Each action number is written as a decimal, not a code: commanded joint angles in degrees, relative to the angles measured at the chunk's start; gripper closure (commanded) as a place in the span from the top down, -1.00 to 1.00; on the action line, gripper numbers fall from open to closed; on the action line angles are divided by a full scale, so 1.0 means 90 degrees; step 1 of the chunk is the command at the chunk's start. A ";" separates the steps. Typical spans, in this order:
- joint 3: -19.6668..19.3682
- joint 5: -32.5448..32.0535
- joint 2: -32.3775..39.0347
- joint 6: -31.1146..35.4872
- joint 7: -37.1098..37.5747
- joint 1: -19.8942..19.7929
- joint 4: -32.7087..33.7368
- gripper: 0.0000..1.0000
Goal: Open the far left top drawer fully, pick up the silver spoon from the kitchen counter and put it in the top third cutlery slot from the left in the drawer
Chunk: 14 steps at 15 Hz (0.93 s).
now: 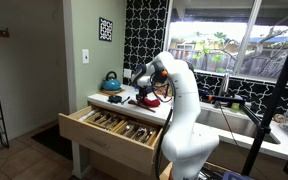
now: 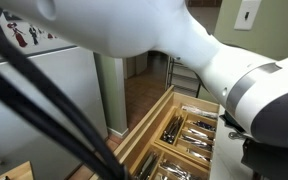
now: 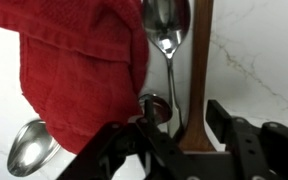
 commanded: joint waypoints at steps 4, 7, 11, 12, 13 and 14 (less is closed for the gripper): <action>0.0079 0.0229 0.0267 -0.0193 -0.0252 -0.0224 0.0229 0.04; 0.0075 0.0217 0.0342 -0.0261 -0.0267 -0.0270 0.0305 -0.02; 0.0093 0.0247 0.0383 -0.0316 -0.0317 -0.0307 0.0370 -0.02; 0.0093 0.0246 0.0396 -0.0331 -0.0336 -0.0306 0.0377 -0.03; 0.0106 0.0274 0.0399 -0.0336 -0.0367 -0.0319 0.0380 -0.01; 0.0109 0.0277 0.0399 -0.0335 -0.0377 -0.0318 0.0379 -0.04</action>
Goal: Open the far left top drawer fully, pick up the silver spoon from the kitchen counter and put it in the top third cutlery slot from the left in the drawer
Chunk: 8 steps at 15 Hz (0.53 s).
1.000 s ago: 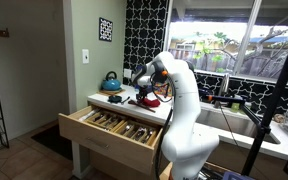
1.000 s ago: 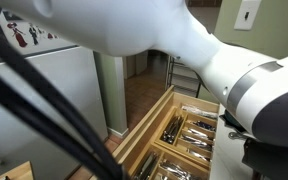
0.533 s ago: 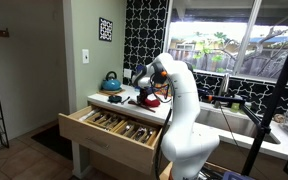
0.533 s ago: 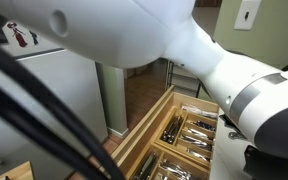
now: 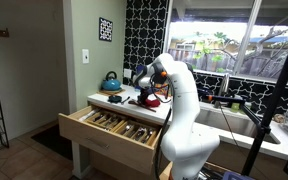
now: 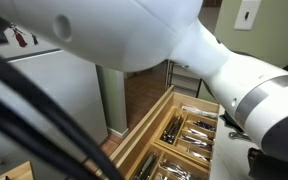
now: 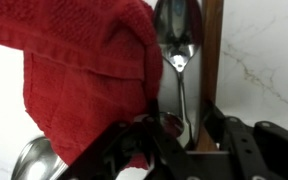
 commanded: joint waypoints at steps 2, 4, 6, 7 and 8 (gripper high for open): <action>0.0098 0.0183 0.0166 -0.0225 -0.0275 -0.0130 0.0208 -0.04; 0.0083 0.0207 0.0160 -0.0226 -0.0282 -0.0157 0.0219 -0.03; 0.0072 0.0240 0.0134 -0.0200 -0.0294 -0.0195 0.0190 -0.02; 0.0075 0.0273 0.0132 -0.0207 -0.0311 -0.0219 0.0188 -0.01; 0.0069 0.0285 0.0136 -0.0207 -0.0316 -0.0232 0.0186 0.00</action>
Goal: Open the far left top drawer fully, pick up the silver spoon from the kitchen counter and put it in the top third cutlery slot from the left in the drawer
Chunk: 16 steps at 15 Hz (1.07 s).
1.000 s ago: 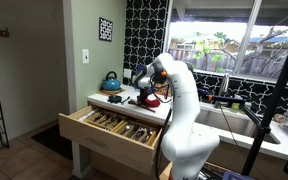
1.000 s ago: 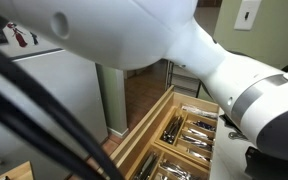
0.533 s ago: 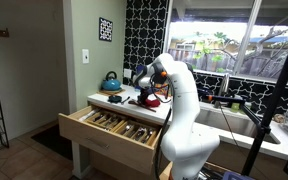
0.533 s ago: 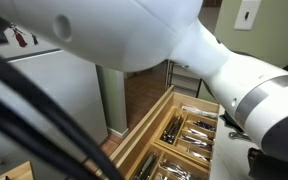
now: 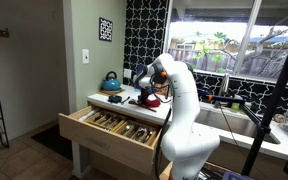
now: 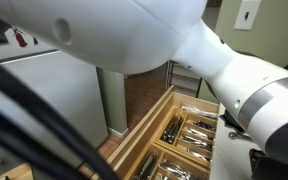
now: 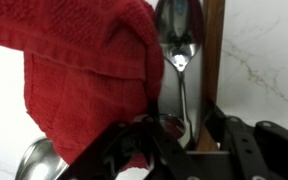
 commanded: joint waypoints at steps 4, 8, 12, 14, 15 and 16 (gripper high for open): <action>0.0097 0.0399 0.0093 -0.0149 -0.0320 -0.0271 0.0128 -0.02; 0.0120 0.0708 0.0057 -0.0109 -0.0496 -0.0373 0.0116 0.01; 0.0090 0.0673 0.0142 -0.0225 -0.0602 -0.0348 0.0181 0.03; 0.0088 0.0648 0.0173 -0.0258 -0.0609 -0.0329 0.0200 0.00; 0.0099 0.0650 0.0185 -0.0264 -0.0623 -0.0324 0.0207 -0.04; 0.0107 0.0644 0.0191 -0.0279 -0.0637 -0.0318 0.0223 -0.15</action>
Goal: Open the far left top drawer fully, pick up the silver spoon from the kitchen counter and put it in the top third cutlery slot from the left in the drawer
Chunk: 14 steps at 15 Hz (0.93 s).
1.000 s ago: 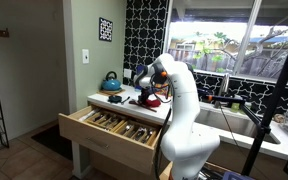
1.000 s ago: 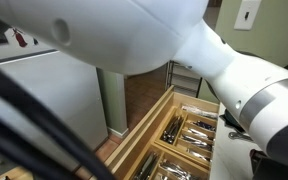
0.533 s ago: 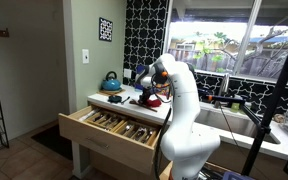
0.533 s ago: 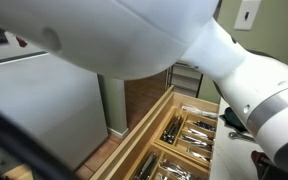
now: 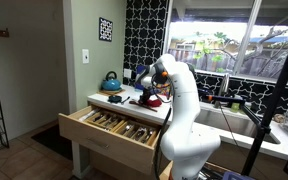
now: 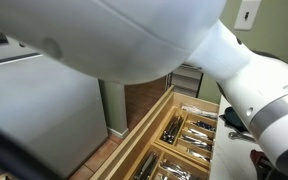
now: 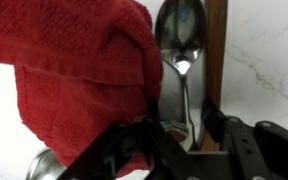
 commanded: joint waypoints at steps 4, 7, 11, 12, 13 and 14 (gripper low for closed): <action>0.0058 0.0056 0.0167 -0.0253 -0.0183 -0.0051 0.0224 -0.58; 0.0059 0.0043 0.0209 -0.0266 -0.0171 -0.0050 0.0236 -0.45; 0.0061 0.0001 0.0246 -0.0345 -0.0183 -0.0026 0.0247 -0.37; 0.0060 0.0004 0.0238 -0.0341 -0.0192 -0.0022 0.0242 -0.60; 0.0063 0.0008 0.0220 -0.0327 -0.0209 -0.0019 0.0230 -0.64; 0.0069 0.0011 0.0196 -0.0311 -0.0232 -0.0017 0.0217 -0.78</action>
